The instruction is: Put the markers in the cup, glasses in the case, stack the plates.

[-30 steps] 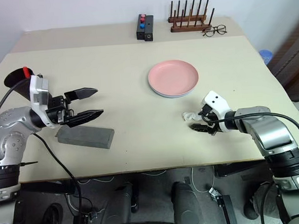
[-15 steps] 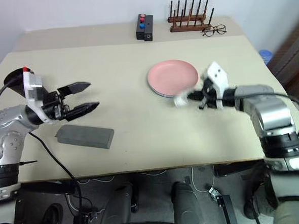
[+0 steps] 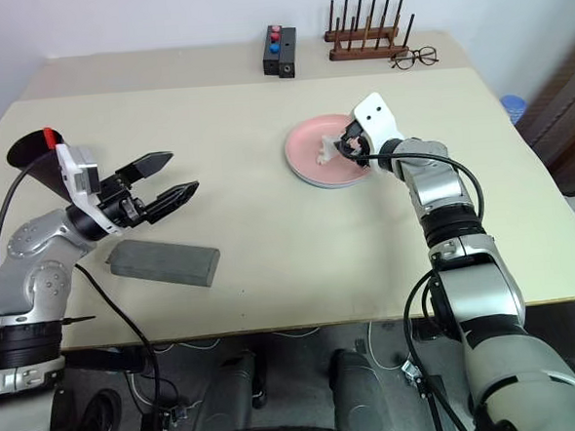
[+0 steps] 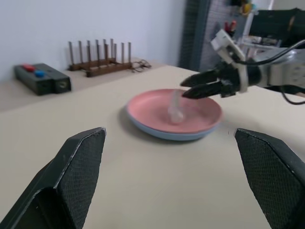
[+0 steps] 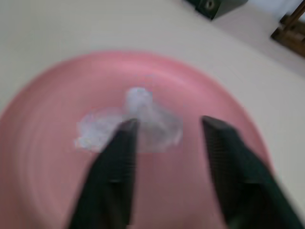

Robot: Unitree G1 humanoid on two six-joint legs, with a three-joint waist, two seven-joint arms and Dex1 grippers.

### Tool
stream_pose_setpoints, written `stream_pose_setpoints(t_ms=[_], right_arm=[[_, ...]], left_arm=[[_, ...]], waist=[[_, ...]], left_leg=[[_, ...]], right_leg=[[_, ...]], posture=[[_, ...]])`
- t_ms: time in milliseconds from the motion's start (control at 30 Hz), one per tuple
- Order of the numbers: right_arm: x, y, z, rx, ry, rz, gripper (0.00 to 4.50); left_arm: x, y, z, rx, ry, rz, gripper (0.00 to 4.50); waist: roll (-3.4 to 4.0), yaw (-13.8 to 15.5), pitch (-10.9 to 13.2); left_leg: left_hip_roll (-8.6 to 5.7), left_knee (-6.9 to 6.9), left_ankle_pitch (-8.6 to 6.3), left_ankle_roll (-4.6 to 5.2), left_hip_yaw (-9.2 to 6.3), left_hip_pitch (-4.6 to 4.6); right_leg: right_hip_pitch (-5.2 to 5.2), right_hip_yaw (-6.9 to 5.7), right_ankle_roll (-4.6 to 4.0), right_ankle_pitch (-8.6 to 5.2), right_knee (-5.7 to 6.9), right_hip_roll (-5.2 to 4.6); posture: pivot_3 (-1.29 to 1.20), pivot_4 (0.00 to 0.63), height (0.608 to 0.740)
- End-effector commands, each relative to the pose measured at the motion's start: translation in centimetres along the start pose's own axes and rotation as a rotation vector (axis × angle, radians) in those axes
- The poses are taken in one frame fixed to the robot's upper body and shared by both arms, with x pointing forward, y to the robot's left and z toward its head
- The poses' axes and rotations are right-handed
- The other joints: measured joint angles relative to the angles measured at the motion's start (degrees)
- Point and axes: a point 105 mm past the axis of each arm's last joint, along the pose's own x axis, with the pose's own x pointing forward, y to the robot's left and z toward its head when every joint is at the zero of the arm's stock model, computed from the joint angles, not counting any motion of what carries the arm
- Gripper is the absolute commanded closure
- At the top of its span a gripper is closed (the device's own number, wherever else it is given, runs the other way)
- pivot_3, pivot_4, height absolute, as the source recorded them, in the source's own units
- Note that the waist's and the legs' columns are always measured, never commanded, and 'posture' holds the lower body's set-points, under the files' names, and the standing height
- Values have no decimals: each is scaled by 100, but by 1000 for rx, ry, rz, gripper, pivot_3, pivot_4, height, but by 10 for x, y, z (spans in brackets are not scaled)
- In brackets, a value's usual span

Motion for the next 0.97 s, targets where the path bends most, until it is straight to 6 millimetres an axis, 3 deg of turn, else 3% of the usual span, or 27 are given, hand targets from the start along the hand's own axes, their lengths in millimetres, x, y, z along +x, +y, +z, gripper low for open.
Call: stream_pose_setpoints(t_ms=[33,67,200,267,467,533,600,667,833,967], right_arm=[[-11,-18,37,-27,-123,-26,624],[-14,-21,47,-27,-163,-24,39],[-38,-29,86,41,-356,43,39],[-57,-25,95,62,-437,125,39],[-129,48,67,70,-386,595,39],[-147,51,64,62,-400,628,39],[-167,58,75,89,-438,674,39],[-176,67,83,91,-442,693,39],[-190,79,56,62,-308,715,39],[-195,80,46,44,-274,717,39]], left_arm=[[-6,0,14,29,-36,6,0],[-6,0,14,26,-38,8,0],[-7,-2,14,14,-39,-12,0],[-10,-5,15,19,-37,-31,0],[-44,1,6,16,43,-39,0],[-43,-4,3,12,56,-51,0],[-50,-8,-3,-25,69,-62,0],[-58,-12,-9,-56,110,-89,0],[-60,-13,-14,-41,161,-118,0],[-61,-14,-11,-34,172,-131,0]], waist=[[0,-21,0],[0,-31,0],[2,-84,1],[2,-84,1],[-5,-30,-4],[11,-39,2],[19,-73,5],[19,-90,4],[4,-1,-5],[7,47,-3]], left_leg=[[0,1,0,0,-1,1],[0,3,0,0,-1,2],[0,1,0,-1,-2,1],[1,-3,0,-1,-2,2],[1,-20,-1,-1,-7,5],[1,-16,-1,-2,-4,7],[1,0,-2,-3,-2,7],[3,7,-4,-6,-1,7],[7,-5,-13,-21,-9,10],[2,-5,-16,-15,20,-5]], right_leg=[[0,0,-2,-1,4,0],[0,0,-7,-4,5,0],[0,0,-11,-7,5,0],[-1,0,4,-1,6,0],[1,-4,-4,-15,2,-1],[0,-3,-12,-19,0,-3],[1,0,-20,-15,1,-5],[2,2,-26,-11,1,-6],[5,-8,-28,-12,-31,-5],[7,0,-33,-5,-63,-20]], posture=[[0,150,740],[0,150,740],[0,150,740],[0,150,740],[0,150,740],[0,150,740],[0,150,740],[0,150,740],[0,150,740],[0,150,740]])
